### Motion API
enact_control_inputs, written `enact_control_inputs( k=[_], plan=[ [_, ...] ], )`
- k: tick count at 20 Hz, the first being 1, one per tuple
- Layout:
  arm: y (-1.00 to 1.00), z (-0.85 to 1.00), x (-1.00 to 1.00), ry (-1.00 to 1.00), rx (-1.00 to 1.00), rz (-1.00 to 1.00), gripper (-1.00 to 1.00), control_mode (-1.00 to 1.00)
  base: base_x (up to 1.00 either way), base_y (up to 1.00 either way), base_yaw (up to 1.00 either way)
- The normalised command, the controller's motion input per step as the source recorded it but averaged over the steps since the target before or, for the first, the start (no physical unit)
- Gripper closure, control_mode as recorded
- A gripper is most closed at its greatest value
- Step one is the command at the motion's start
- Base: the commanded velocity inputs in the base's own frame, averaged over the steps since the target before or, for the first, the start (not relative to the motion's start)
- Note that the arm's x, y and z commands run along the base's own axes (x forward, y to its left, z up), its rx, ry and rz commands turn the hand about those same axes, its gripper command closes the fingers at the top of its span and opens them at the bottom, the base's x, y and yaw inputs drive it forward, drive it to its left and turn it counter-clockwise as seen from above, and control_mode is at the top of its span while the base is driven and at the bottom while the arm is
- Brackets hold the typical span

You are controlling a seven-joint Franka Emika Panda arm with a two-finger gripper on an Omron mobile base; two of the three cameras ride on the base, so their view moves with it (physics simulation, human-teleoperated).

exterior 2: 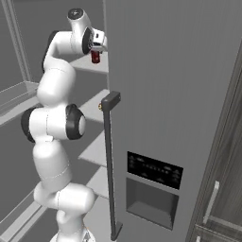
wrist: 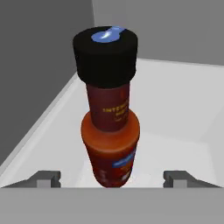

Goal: Place the ketchup and condiment bottle from the counter to the top shelf of the fridge. If the existing items in the fridge are on the top shelf, move them to other shelves.

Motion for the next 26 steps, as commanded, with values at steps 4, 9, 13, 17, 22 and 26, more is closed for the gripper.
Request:
enact_control_inputs(
  k=[4, 9, 13, 17, 22, 26],
  plan=[
    [-0.06, 0.00, -0.36, -0.02, 0.00, 0.00, -1.00, -1.00, 0.00, 0.00, 0.00],
    [-0.32, 0.00, -0.99, -0.15, 0.01, 0.00, -1.00, -1.00, 0.00, 0.00, 0.00],
    [-0.39, 0.00, -1.00, -0.28, 0.09, 0.00, -1.00, -1.00, 0.00, 0.00, 0.00],
    [-0.56, -0.08, -1.00, -0.41, 0.15, 0.00, -1.00, -1.00, 0.00, 0.00, 0.00],
    [-0.34, -0.03, -1.00, -0.33, 0.12, 0.00, -1.00, -1.00, 0.00, 0.00, 0.00],
    [-0.07, 0.00, -1.00, -0.16, 0.02, 0.00, -1.00, -1.00, 0.00, 0.00, 0.00]
  ],
)
